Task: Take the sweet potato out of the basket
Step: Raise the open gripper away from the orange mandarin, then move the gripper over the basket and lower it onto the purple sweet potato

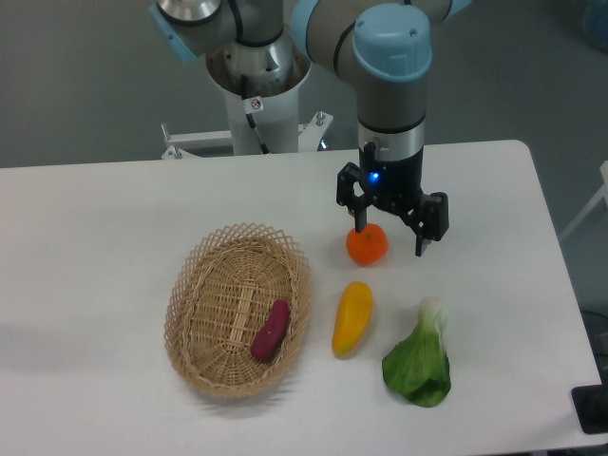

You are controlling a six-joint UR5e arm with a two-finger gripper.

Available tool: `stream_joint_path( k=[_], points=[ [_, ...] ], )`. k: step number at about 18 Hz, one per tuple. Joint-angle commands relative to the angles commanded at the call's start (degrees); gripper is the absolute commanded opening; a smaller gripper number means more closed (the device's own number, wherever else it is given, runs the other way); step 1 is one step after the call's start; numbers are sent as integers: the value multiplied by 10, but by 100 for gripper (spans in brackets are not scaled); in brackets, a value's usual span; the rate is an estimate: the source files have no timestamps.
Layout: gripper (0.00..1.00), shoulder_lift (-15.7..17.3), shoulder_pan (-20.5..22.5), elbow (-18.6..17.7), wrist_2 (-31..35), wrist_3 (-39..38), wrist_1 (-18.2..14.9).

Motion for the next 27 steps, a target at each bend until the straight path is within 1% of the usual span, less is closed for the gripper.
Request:
stream_joint_path(
  k=[3, 5, 6, 8, 10, 12, 15, 19, 21, 23, 27],
  points=[
    [100, 3, -1, -12, -3, 0, 16],
    [100, 4, -4, -28, -2, -31, 24],
    [100, 4, -7, -28, -3, -46, 24],
    [100, 4, -27, -31, 1, -65, 24],
    [100, 3, -29, -42, 0, -69, 26],
    [100, 0, -37, -45, -3, -105, 25],
    [100, -12, -54, -54, -2, -172, 40],
    [100, -35, -82, -64, -3, -222, 69],
    [100, -48, -101, -69, 3, -235, 76],
    [100, -55, -108, -74, 3, -236, 79],
    [100, -90, -140, -73, 4, -229, 123]
  ],
)
